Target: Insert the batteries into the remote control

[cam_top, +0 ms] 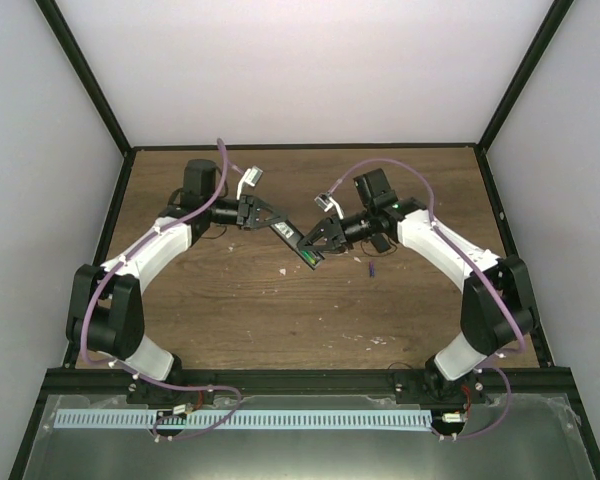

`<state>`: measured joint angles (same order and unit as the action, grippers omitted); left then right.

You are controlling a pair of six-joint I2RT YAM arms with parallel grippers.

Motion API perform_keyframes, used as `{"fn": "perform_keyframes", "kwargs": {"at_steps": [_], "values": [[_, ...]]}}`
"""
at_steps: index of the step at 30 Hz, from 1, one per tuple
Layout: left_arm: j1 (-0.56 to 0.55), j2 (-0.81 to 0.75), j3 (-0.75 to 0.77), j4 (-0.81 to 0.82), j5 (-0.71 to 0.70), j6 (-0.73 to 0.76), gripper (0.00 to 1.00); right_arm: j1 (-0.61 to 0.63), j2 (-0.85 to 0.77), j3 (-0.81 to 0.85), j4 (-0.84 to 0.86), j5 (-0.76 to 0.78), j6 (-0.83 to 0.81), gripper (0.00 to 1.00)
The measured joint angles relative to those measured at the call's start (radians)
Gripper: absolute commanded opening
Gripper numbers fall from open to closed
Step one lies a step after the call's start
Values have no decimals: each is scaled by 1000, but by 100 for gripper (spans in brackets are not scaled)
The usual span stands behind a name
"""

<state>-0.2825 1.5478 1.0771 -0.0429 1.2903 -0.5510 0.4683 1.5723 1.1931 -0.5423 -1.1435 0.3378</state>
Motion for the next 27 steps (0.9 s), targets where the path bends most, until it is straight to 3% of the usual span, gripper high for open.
{"fn": "perform_keyframes", "kwargs": {"at_steps": [17,27], "values": [[0,4,15,-46,-7,32,0,0,20,21,-26,3,-15,24],[-4,14,-13,125,5,-105,0,0,19,21,-25,-1,-38,23]]}}
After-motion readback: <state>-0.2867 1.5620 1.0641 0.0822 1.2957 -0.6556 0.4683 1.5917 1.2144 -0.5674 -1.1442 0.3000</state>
